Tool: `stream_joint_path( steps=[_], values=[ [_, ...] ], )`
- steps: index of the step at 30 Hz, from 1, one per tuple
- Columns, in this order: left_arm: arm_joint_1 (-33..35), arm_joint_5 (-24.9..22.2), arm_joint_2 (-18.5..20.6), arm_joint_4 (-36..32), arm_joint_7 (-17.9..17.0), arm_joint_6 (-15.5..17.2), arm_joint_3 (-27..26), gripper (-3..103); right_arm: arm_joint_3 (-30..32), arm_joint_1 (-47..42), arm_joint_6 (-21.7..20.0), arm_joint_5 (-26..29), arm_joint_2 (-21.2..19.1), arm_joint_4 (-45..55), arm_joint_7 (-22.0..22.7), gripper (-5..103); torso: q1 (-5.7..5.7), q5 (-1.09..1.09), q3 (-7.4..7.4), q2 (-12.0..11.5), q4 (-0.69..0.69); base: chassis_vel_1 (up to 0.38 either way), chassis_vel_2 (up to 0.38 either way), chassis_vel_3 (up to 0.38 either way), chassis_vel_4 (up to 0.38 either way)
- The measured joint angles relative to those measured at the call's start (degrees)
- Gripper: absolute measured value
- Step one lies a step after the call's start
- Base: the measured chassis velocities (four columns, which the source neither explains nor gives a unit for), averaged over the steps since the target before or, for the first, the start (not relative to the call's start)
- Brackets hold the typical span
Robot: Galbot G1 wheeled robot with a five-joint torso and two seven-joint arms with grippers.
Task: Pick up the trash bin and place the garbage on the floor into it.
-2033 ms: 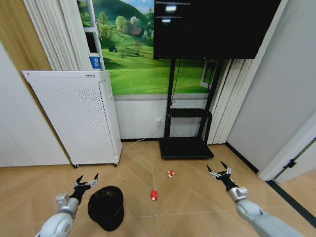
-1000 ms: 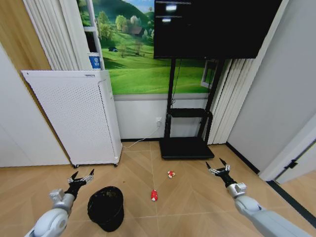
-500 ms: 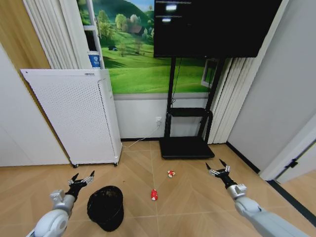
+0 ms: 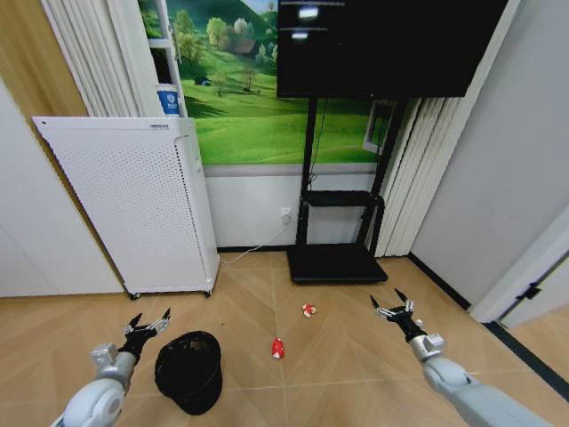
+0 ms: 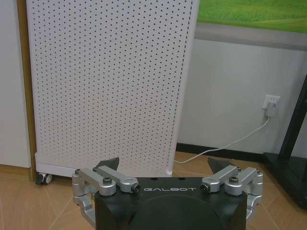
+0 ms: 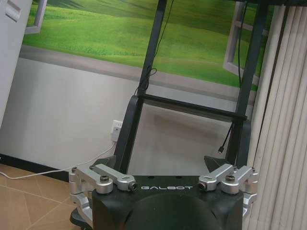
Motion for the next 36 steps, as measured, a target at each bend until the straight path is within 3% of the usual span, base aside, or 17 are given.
stream_joint_path(
  steps=[18,23,29,36],
  values=[
    [0.7,0.7,-0.68,-0.48,-0.81,-0.23,-0.27,100,0.46,-0.96,0.78,-1.38,1.11,-1.83,-0.9,100,-1.2,-0.01,-3.37,-4.57,0.0,0.0,0.0,0.0,0.0],
    [1.71,0.22,-0.51,-1.59,-1.99,-0.01,-1.32,100,0.29,-0.97,0.89,-1.42,1.16,-2.26,-1.1,100,-1.24,0.0,-3.58,-4.82,0.0,0.0,0.0,0.0,0.0],
    [5.0,-5.57,-2.16,-5.96,-6.28,1.22,-4.12,100,-0.55,-0.34,1.27,-1.42,1.38,-3.88,-1.48,100,-1.25,0.0,-3.6,-4.84,-0.01,0.0,0.0,0.0,0.0],
    [13.98,-6.98,-4.89,-9.4,-7.32,1.4,-8.73,100,-0.87,-0.14,2.01,-1.53,2.34,-6.13,-2.21,100,-1.22,0.0,-3.5,-4.7,0.02,0.0,0.0,0.0,0.0]
  ],
)
